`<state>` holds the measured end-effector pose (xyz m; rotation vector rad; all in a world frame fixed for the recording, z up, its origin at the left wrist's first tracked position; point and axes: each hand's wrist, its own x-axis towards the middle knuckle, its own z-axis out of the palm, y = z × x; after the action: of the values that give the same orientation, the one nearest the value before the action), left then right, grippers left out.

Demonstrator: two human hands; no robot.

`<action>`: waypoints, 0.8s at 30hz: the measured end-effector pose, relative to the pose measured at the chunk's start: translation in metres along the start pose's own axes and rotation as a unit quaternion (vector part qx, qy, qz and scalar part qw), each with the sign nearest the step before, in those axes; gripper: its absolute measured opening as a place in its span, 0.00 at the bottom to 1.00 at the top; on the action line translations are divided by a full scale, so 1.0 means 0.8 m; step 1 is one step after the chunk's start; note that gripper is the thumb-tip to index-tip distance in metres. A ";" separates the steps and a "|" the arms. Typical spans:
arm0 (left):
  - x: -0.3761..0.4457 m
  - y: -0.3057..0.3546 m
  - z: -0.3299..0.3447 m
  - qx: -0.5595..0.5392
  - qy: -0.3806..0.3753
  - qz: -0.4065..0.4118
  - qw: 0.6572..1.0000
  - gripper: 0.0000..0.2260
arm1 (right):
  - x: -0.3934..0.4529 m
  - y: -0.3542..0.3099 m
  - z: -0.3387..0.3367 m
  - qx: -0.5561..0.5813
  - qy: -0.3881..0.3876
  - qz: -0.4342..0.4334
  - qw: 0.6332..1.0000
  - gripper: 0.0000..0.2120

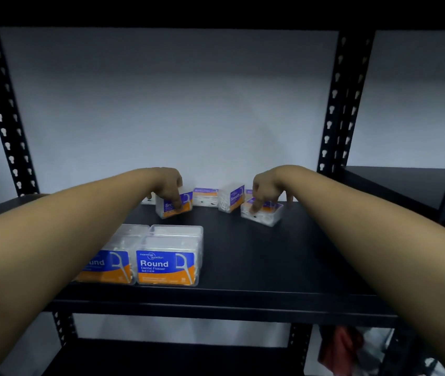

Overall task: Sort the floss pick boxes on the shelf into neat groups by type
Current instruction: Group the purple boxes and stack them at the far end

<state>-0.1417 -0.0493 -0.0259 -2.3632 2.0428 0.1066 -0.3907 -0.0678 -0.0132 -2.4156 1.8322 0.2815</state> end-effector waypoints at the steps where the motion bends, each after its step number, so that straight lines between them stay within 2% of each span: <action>1: 0.000 0.002 0.001 -0.001 -0.012 -0.001 1.000 0.34 | -0.003 0.001 0.001 -0.004 0.015 -0.007 1.000 0.29; 5: -0.005 0.010 -0.003 0.004 -0.043 0.018 0.999 0.30 | -0.012 0.005 0.003 0.009 0.042 -0.032 0.999 0.34; 9: -0.017 0.019 -0.010 -0.034 -0.070 0.072 0.994 0.23 | -0.019 0.009 0.007 -0.001 0.037 -0.054 0.998 0.40; 14: -0.037 0.031 -0.014 -0.076 -0.082 0.148 0.983 0.12 | -0.016 0.013 0.024 -0.002 0.038 -0.076 0.996 0.31; 19: -0.056 0.047 -0.017 -0.089 -0.042 0.194 0.976 0.10 | -0.026 0.026 0.030 0.022 0.037 -0.123 0.991 0.23; 24: -0.073 0.060 -0.022 -0.127 -0.041 0.235 0.963 0.12 | -0.049 0.040 0.019 0.037 0.057 -0.128 0.989 0.22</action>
<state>-0.1971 0.0006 -0.0029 -1.8889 2.6381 0.4879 -0.4328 -0.0365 -0.0191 -2.6246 1.5177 0.0536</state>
